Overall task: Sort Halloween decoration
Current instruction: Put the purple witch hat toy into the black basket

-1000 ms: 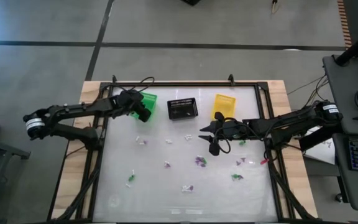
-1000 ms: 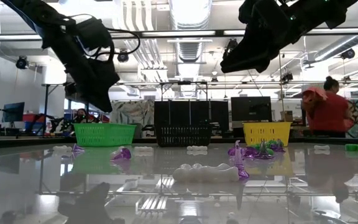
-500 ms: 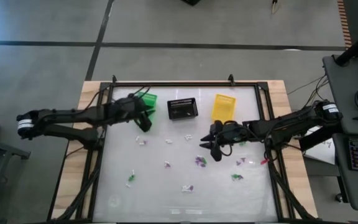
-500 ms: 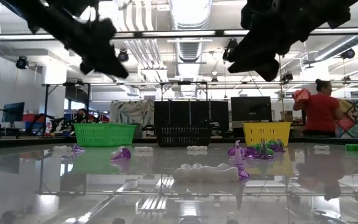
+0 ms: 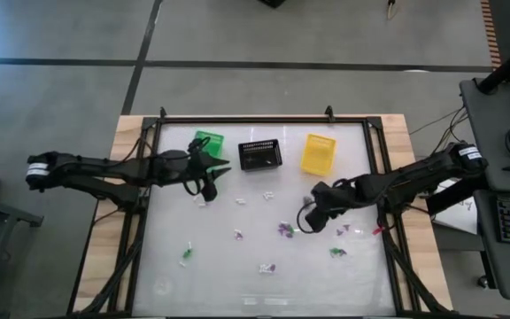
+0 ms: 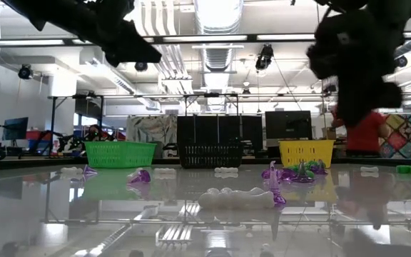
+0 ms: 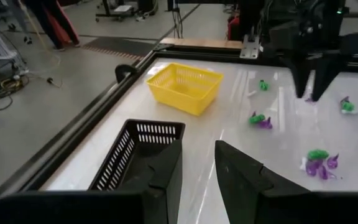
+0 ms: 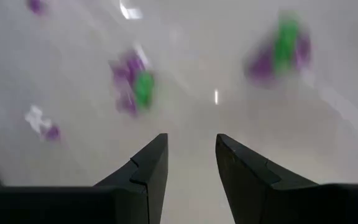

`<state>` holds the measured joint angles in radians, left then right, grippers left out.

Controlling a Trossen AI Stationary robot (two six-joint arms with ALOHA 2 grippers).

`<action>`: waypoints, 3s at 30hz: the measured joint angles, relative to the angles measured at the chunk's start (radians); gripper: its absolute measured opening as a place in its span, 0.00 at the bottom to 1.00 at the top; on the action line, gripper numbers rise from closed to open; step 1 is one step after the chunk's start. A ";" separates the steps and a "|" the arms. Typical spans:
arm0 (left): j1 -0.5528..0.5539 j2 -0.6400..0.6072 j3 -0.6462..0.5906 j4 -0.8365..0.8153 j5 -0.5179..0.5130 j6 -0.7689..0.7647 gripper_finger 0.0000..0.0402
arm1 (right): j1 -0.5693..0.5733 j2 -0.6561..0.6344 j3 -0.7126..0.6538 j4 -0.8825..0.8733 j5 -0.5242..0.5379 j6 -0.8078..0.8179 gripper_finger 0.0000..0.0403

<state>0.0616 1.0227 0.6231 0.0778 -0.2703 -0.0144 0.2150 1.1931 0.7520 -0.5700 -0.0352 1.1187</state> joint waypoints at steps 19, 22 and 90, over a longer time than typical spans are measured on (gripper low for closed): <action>0.000 0.037 0.000 0.083 -0.008 0.038 0.19 | 0.190 0.035 0.043 -0.365 -0.163 -0.055 0.32; 0.000 0.039 0.000 0.088 -0.008 0.051 0.19 | 0.200 0.086 0.043 -0.344 -0.148 -0.056 0.31; 0.001 0.039 0.001 0.115 -0.011 0.031 0.19 | -0.458 0.484 0.021 1.266 0.376 -0.870 0.02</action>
<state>0.0628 1.0618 0.6243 0.1932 -0.2816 0.0167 -0.2430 1.6767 0.7734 0.6959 0.3407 0.2485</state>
